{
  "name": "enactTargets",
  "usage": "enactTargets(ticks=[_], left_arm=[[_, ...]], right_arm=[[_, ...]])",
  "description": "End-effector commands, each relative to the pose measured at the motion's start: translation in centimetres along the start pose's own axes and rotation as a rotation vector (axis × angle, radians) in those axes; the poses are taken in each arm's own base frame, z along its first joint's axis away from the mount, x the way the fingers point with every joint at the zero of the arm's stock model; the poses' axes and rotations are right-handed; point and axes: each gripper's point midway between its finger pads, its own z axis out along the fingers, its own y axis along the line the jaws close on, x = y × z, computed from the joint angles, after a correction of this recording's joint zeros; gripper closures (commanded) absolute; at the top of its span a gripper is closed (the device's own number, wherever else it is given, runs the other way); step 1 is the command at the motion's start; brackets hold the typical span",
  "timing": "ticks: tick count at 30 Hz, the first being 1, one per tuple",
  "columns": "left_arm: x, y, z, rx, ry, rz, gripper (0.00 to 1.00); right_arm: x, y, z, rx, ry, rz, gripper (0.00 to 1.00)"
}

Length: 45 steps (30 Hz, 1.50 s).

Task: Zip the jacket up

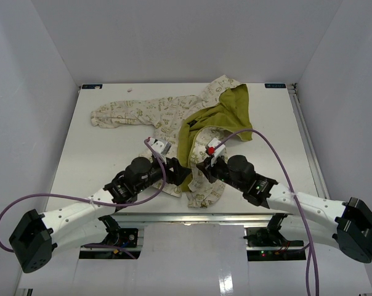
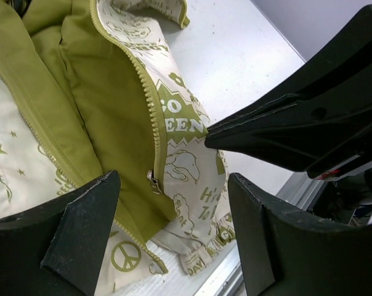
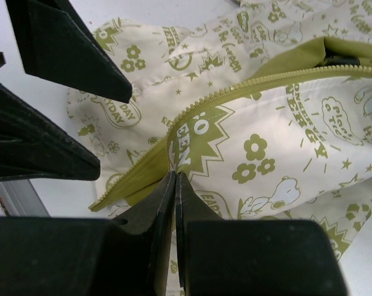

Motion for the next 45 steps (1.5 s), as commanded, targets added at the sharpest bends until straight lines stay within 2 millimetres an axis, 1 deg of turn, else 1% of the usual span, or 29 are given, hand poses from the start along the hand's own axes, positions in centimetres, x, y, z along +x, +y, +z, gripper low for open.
enactTargets(ticks=[1,3,4,6,9,11,13,17,19,22,23,28,31,34,36,38,40,45], left_arm=[[-2.2,-1.3,-0.4,0.115,-0.116,0.141,0.18],[-2.1,-2.3,-0.6,0.198,-0.125,0.18,0.18],[-2.3,-2.3,-0.5,0.211,-0.132,0.183,0.18],[-3.2,-2.9,-0.5,0.267,-0.147,0.188,0.19],[-2.8,-3.3,0.5,0.351,-0.073,0.169,0.25],[-2.6,-3.5,0.8,0.407,-0.032,0.156,0.28],[-2.2,-3.1,1.0,0.449,0.0,0.135,0.29],[-1.5,-1.8,1.6,0.453,0.026,0.104,0.3],[-1.2,-1.9,1.6,0.473,0.023,0.115,0.31],[-0.7,-2.8,1.4,0.549,0.022,0.121,0.31],[-0.8,-3.2,1.2,0.579,0.013,0.124,0.3],[-0.7,-4.0,2.0,0.65,0.05,0.111,0.32],[-0.2,-3.8,2.4,0.659,0.075,0.094,0.34],[0.4,-3.2,2.8,0.627,0.092,0.089,0.34],[0.6,-3.1,2.8,0.621,0.087,0.092,0.34],[0.4,-3.5,2.5,0.645,0.074,0.089,0.34],[0.0,-3.9,2.3,0.663,0.066,0.082,0.37],[-0.7,-4.9,2.0,0.714,0.089,0.051,0.76]], right_arm=[[-2.6,0.4,-0.6,-0.082,-0.111,-0.028,0.92],[-2.5,0.4,-0.9,-0.116,-0.118,-0.013,0.92],[-2.4,0.4,-1.0,-0.129,-0.121,-0.008,0.92],[-2.2,0.4,-1.2,-0.162,-0.129,-0.003,0.92],[-2.0,0.2,-1.3,-0.174,-0.132,0.0,0.92],[-2.0,-0.2,-1.4,-0.168,-0.134,0.003,0.92],[-2.1,-0.5,-1.5,-0.16,-0.139,0.004,0.92],[-2.8,-0.1,-2.1,-0.19,-0.164,0.009,0.92],[-2.9,0.0,-2.3,-0.192,-0.175,0.009,0.92],[-3.1,0.2,-2.4,-0.209,-0.179,0.011,0.92],[-3.1,0.4,-2.3,-0.215,-0.178,0.015,0.92],[-2.9,0.6,-2.1,-0.23,-0.172,0.02,0.92],[-2.8,0.6,-2.0,-0.232,-0.169,0.025,0.92],[-2.9,0.7,-2.1,-0.24,-0.173,0.026,0.92],[-3.0,1.0,-2.1,-0.252,-0.174,0.028,0.92],[-3.1,1.2,-2.1,-0.269,-0.174,0.028,0.92],[-2.9,1.5,-1.9,-0.285,-0.163,0.032,0.92],[-2.5,1.6,-1.4,-0.298,-0.138,0.047,0.92]])
